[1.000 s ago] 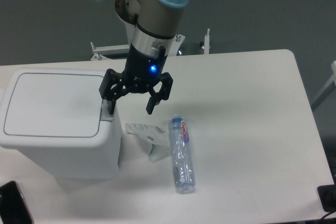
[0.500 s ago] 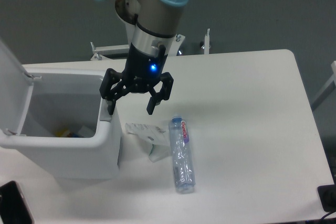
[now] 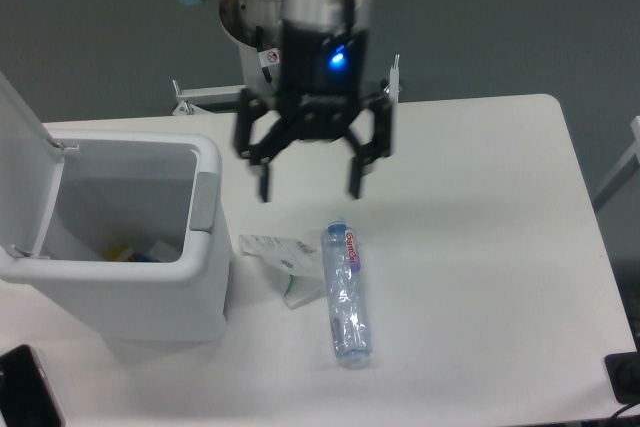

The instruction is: Open the trash can

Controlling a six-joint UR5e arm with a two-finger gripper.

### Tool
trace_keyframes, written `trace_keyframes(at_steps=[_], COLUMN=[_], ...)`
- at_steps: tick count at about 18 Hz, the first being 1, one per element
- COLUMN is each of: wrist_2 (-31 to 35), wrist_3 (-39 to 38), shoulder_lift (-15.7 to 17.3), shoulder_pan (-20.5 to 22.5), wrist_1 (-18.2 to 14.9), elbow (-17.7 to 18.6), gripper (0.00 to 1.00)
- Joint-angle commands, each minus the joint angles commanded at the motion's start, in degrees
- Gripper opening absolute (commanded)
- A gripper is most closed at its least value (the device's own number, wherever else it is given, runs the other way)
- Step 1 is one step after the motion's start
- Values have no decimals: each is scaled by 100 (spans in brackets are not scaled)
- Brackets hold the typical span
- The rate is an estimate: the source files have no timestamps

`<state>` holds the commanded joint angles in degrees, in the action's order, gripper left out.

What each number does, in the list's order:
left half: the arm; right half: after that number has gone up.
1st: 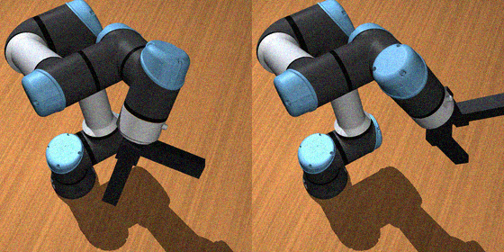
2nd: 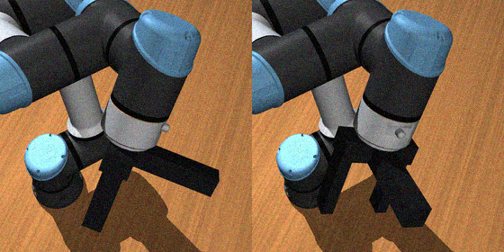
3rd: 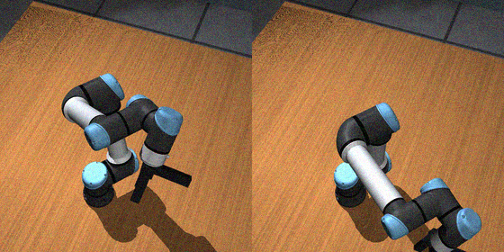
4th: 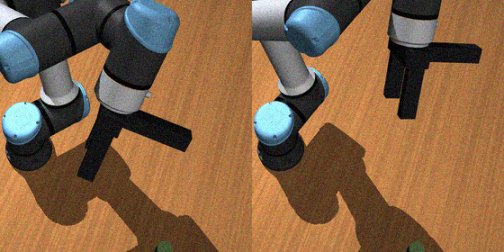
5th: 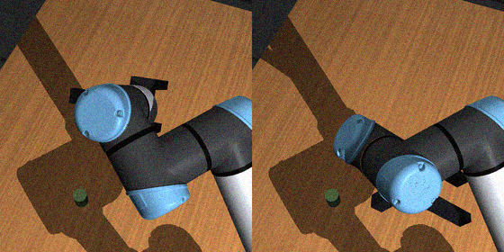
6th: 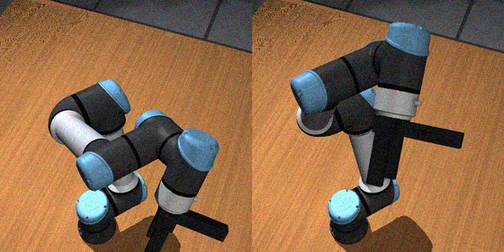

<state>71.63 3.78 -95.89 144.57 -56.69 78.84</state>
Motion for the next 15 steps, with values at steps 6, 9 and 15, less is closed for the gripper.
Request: trace_keyframes(at_steps=[6, 9, 15], wrist_2=[209, 640, 2153], wrist_3=[1402, 2378, 4699], shoulder_lift=[359, 509, 861], shoulder_pan=[790, 915, 1047], wrist_1=[-314, -509, -642], elbow=[332, 562, 1352], gripper=[100, 100, 100])
